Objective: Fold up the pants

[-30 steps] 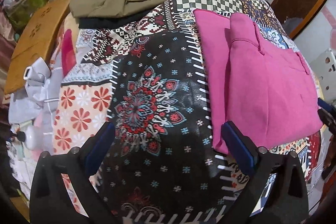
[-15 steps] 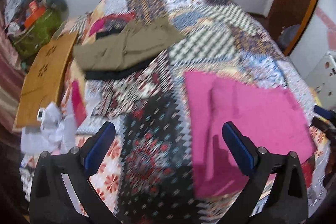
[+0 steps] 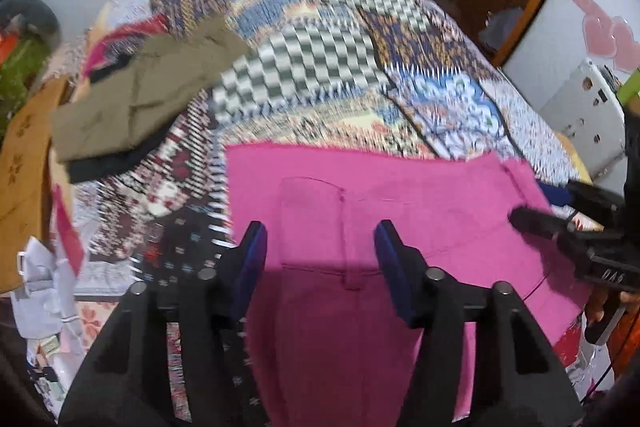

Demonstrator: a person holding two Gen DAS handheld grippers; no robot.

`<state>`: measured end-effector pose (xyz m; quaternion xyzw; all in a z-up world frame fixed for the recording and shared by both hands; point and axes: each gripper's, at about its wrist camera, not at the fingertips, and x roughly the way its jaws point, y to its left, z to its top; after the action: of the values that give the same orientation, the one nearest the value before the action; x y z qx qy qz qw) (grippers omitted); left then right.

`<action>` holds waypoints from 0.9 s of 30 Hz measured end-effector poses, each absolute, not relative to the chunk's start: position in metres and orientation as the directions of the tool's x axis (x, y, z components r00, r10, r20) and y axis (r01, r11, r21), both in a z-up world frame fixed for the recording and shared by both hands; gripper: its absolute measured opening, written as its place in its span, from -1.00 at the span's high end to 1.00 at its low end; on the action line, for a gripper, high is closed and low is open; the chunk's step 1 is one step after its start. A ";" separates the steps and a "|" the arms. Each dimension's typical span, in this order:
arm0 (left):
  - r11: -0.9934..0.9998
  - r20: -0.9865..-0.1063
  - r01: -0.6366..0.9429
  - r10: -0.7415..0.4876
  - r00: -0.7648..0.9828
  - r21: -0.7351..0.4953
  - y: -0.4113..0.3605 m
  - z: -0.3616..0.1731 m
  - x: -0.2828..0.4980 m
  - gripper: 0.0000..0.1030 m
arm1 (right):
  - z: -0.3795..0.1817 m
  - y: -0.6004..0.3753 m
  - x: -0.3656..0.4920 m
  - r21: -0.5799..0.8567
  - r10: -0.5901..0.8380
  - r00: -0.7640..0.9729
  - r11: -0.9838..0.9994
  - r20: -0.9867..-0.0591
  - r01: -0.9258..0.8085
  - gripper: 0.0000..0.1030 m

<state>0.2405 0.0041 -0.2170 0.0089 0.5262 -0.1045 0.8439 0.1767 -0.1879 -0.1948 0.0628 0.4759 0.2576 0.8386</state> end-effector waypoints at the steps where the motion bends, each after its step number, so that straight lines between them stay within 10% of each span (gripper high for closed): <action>1: 0.977 -0.885 0.183 -0.178 0.429 -0.108 0.005 -0.218 0.240 -0.01 | -0.196 -0.188 0.179 0.358 0.498 0.414 0.857 -0.762 -0.371 0.13; 8: 0.971 -0.854 0.207 -0.207 0.478 -0.120 0.006 -0.205 0.239 0.51 | -0.193 -0.181 0.183 0.318 0.480 0.438 0.862 -0.760 -0.394 0.61; 27: 0.980 -0.819 0.154 -0.191 0.542 -0.127 0.029 -0.184 0.233 0.21 | -0.166 -0.182 0.169 0.225 0.427 0.525 0.886 -0.736 -0.406 0.65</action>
<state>0.2330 0.0291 -0.1836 -0.0198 0.4685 -0.0982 0.8778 0.1690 -0.1824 -0.1659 0.0128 0.4251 0.2386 0.8731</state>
